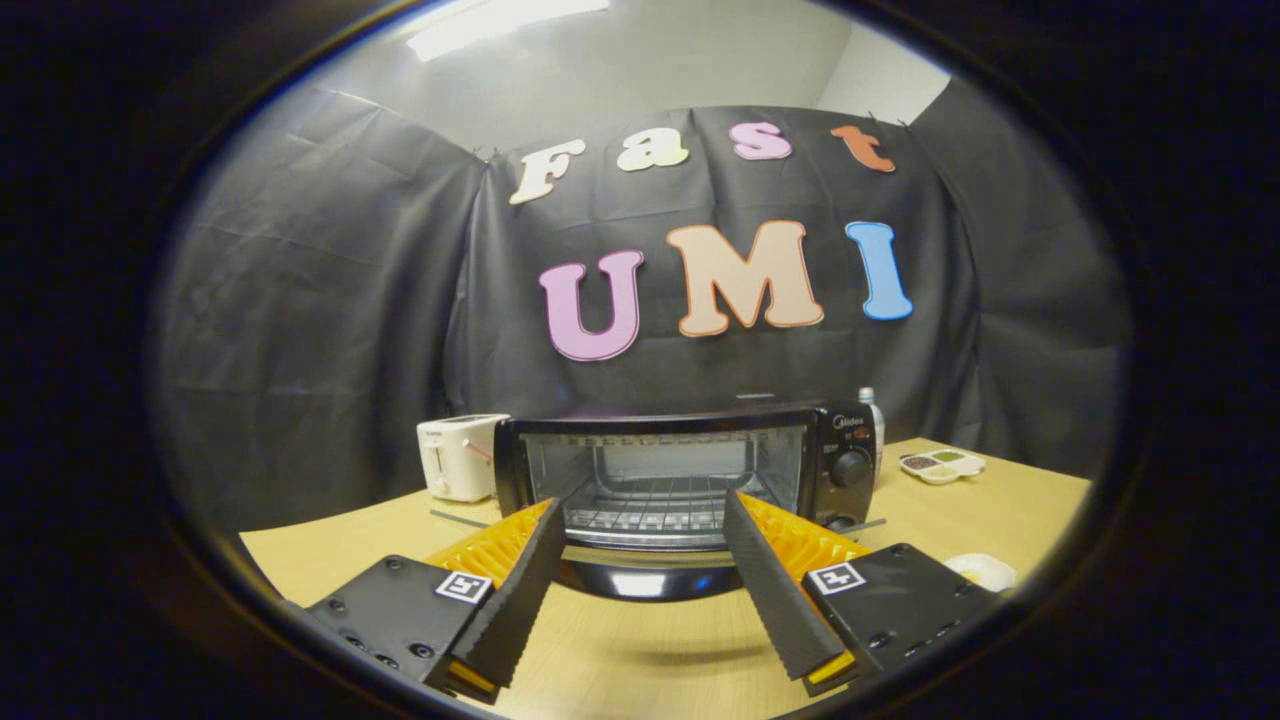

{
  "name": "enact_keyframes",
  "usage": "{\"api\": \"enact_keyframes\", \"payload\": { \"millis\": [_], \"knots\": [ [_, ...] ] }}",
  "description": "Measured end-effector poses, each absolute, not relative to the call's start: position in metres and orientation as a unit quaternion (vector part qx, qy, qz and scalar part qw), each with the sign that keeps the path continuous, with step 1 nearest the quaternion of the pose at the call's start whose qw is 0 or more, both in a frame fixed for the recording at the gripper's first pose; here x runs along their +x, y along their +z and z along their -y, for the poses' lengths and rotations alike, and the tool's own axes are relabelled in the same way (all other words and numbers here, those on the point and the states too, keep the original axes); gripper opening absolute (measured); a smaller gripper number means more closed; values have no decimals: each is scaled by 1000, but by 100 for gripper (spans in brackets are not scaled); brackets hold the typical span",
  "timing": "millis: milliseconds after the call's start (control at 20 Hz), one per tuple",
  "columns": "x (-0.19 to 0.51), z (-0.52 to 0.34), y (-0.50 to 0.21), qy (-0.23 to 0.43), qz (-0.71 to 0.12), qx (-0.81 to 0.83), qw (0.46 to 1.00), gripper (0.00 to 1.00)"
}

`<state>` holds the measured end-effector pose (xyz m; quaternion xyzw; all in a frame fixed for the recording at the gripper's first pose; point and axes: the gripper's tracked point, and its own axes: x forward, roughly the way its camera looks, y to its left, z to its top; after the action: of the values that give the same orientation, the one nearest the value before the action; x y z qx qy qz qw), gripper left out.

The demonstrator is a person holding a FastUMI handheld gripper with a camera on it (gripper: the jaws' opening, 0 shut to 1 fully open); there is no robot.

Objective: Open the toaster oven, put the food inside, and close the toaster oven door.

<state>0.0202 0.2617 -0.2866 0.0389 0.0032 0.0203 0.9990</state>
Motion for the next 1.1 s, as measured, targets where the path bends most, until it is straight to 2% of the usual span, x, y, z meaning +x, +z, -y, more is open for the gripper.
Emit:
{"api": "enact_keyframes", "payload": {
  "millis": [650, 950, 1100],
  "knots": [
    [-3, -265, -332, 39, -105, 53, 992, 99],
    [-6, -266, -401, 48, -231, 93, 967, 98],
    [-6, -265, -395, 49, -207, 95, 972, 98]
  ]
}}
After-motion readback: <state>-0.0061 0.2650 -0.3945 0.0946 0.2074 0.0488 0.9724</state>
